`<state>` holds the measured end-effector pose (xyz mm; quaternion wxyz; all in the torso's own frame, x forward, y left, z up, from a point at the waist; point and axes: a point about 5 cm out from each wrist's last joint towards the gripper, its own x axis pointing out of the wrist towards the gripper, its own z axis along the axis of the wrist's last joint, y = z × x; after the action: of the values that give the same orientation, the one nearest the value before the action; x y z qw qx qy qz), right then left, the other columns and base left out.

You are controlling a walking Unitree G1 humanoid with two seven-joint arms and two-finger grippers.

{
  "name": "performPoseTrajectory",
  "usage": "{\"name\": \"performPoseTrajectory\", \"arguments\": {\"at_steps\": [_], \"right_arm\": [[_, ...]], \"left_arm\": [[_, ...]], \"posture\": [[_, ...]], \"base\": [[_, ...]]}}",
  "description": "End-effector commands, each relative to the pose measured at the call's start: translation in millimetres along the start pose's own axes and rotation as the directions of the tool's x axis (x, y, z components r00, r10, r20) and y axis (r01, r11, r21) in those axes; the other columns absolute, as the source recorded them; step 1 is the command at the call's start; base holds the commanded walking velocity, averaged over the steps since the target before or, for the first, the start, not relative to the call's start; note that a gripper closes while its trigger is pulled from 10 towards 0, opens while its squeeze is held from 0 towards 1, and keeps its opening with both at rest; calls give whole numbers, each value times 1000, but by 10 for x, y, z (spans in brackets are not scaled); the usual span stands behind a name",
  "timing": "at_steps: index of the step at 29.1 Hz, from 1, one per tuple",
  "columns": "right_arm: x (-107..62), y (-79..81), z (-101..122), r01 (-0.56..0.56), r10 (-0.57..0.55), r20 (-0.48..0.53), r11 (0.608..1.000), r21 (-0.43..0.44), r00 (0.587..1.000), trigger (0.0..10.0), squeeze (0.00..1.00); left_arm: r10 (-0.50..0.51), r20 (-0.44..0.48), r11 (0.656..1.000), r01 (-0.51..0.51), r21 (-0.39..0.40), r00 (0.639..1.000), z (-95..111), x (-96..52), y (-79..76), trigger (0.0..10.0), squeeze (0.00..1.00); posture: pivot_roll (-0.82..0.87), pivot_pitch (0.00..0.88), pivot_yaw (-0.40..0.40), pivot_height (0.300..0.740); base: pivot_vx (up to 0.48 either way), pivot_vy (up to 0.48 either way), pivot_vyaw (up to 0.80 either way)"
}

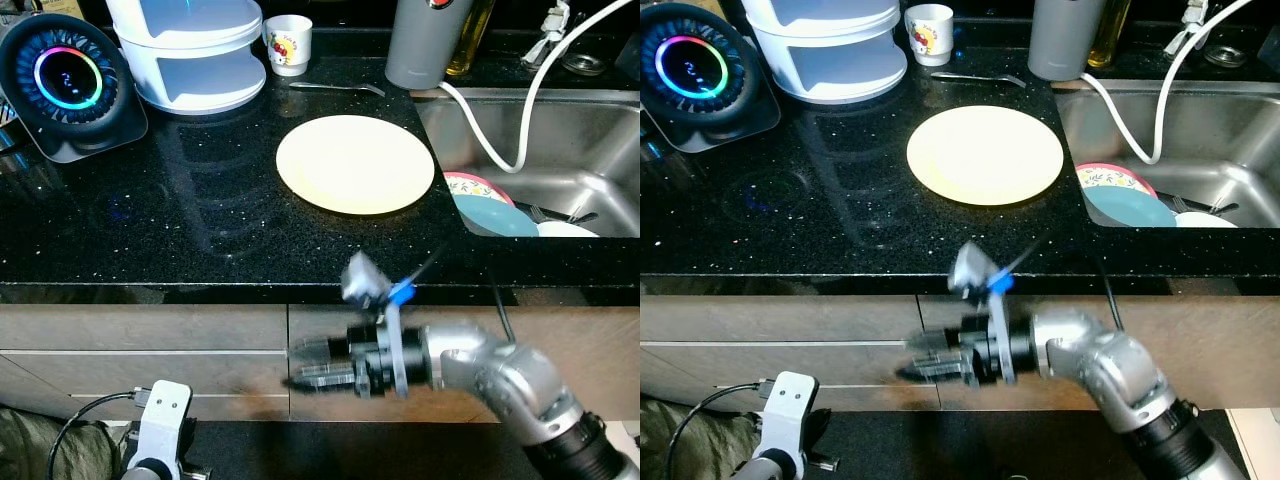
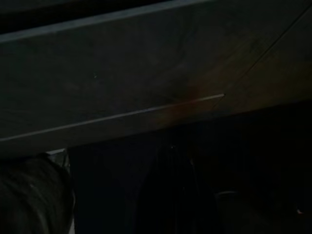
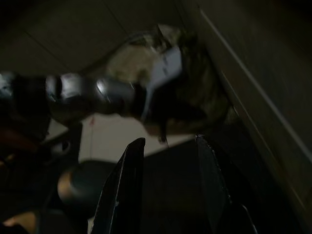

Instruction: Kitchen organization

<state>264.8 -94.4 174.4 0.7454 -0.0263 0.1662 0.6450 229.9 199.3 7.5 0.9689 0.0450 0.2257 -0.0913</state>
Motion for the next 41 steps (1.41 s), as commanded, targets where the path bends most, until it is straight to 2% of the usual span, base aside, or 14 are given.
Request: {"name": "performPoseTrajectory", "arguments": {"at_steps": [1,9,12,15,18,21,23,25,28,30,32,34,36,41], "right_arm": [[3,-22,-241,36,-33,-72,998,46,997,10000,0],[-35,-169,-913,262,-214,-276,953,151,937,10000,0],[-42,-210,-1175,358,-284,-359,920,160,889,10000,0],[-3,-273,-1440,503,-399,-419,847,173,815,10000,0],[12,-361,-1657,665,-544,-459,732,148,702,10000,0],[-52,-441,-1835,817,-658,-517,552,164,548,10000,0],[-99,-465,-1908,870,-695,-543,469,155,471,10000,0],[-114,-477,-1939,888,-710,-549,434,152,441,10000,0],[-202,-475,-2084,943,-742,-582,240,230,331,10000,0],[-202,-475,-2084,943,-742,-582,240,230,331,10000,0],[-259,-435,-2206,963,-736,-629,125,237,250,10000,0],[-266,-393,-2285,975,-732,-649,101,199,209,10000,0],[-264,-365,-2334,981,-728,-660,94,169,183,10000,0],[-247,-347,-2360,982,-724,-665,114,149,185,10000,0]], "left_arm": [[3,-49,1000,-3,2,999,-132,-45,17,10000,0],[-5,-67,1000,6,8,998,-162,-36,-7,10000,0],[-6,-74,1000,6,11,997,-170,-30,-5,10000,0],[1,-72,1000,0,15,997,-153,-7,2,10000,0],[6,-67,1000,-5,15,998,-124,36,-8,10000,0],[14,-68,1000,-14,7,998,-110,76,-25,10000,0],[19,-72,1000,-19,-4,997,-110,94,-32,10000,0],[21,-73,1000,-21,-8,997,-111,104,-34,10000,0],[31,-106,998,-36,-49,994,-153,161,-38,10000,0],[31,-106,998,-36,-49,994,-153,161,-38,10000,0],[74,-153,984,-97,-149,985,-214,225,-16,10000,0],[72,-232,974,-119,-195,970,-323,267,-36,10000,0],[40,-304,984,-90,-154,952,-440,260,-83,10000,0],[10,-339,990,-56,-126,941,-525,229,-107,10000,0]], "posture": [[-6,249,16,740],[-6,249,16,740],[-5,258,16,740],[-5,258,16,740],[0,257,17,740],[6,247,18,740],[6,241,19,740],[6,241,19,740],[10,232,19,740],[10,232,19,740],[14,211,17,740],[9,199,11,740],[1,199,5,740],[-3,198,5,740]], "base": [[0,0,0],[0,0,0],[0,0,0],[0,0,0],[0,0,0],[0,0,0],[0,0,0],[0,0,0],[0,0,0],[0,0,0],[0,0,0],[0,0,0],[0,0,0],[0,0,0]]}}
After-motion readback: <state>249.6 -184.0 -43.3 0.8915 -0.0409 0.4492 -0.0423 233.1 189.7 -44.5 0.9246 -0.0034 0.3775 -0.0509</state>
